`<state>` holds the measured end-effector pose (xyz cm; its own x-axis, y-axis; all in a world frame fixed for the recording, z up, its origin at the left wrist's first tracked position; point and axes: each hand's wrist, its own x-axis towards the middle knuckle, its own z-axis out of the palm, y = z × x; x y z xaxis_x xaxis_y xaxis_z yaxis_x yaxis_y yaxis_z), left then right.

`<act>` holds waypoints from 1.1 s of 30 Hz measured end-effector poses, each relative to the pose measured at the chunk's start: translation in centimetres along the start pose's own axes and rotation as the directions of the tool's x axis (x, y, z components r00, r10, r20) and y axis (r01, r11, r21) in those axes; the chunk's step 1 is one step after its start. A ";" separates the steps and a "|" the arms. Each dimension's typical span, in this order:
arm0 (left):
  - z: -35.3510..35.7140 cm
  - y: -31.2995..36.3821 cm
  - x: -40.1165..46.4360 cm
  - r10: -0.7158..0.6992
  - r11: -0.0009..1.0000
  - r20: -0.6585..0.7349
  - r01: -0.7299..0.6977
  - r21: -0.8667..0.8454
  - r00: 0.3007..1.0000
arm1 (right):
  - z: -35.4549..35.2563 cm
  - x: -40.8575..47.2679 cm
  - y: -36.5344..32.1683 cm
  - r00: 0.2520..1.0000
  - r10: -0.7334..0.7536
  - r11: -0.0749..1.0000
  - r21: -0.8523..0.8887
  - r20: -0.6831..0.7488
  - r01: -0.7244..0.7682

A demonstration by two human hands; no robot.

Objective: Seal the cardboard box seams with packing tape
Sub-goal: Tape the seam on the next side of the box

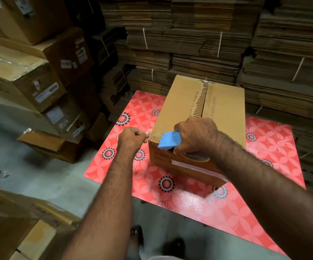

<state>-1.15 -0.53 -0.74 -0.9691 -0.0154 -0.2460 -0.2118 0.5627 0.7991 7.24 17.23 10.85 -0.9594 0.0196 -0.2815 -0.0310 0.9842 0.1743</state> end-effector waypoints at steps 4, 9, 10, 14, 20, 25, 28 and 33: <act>0.1 -0.7 0.1 -0.013 0.990 0.065 0.022 -0.136 0.998 | -0.2 0.3 -0.4 1.000 -0.003 1.000 -0.022 0.003 0.003; 0.0 -0.7 0.5 -0.002 0.968 0.075 0.021 -0.249 0.997 | -0.2 0.4 -0.5 1.000 0.013 1.000 -0.018 -0.013 -0.013; -0.1 -0.7 0.6 0.012 0.963 0.074 0.008 -0.268 0.997 | -0.2 0.4 -0.5 1.000 0.016 1.000 -0.014 -0.021 -0.016; 0.0 -1.4 1.1 0.009 0.971 0.097 0.014 -0.238 0.995 | -0.4 0.7 -0.8 1.000 0.023 1.000 -0.017 0.002 -0.023; 0.4 -2.9 1.3 0.003 0.953 0.222 0.065 -0.295 0.975 | -0.7 1.5 -1.5 0.999 0.019 0.997 -0.071 0.049 -0.015; -0.6 -6.7 1.6 -0.012 0.992 0.199 0.037 -0.124 0.980 | -0.8 1.7 -1.9 0.999 0.007 0.994 -0.107 0.053 -0.002; -1.4 -6.8 1.8 0.182 0.966 0.053 -0.169 -0.197 0.982 | -0.9 1.8 -2.0 0.999 0.017 0.994 -0.112 0.050 -0.011; -2.4 -3.3 1.5 0.362 0.869 0.157 -0.272 -0.413 0.919 | -0.9 1.7 -2.4 0.999 0.035 0.992 -0.123 0.034 -0.031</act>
<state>-2.19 -4.39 -2.46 -0.9475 0.3190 -0.0229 0.0273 0.1520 0.9880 5.43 14.77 10.75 -0.9497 0.0605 -0.3071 -0.0353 0.9541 0.2973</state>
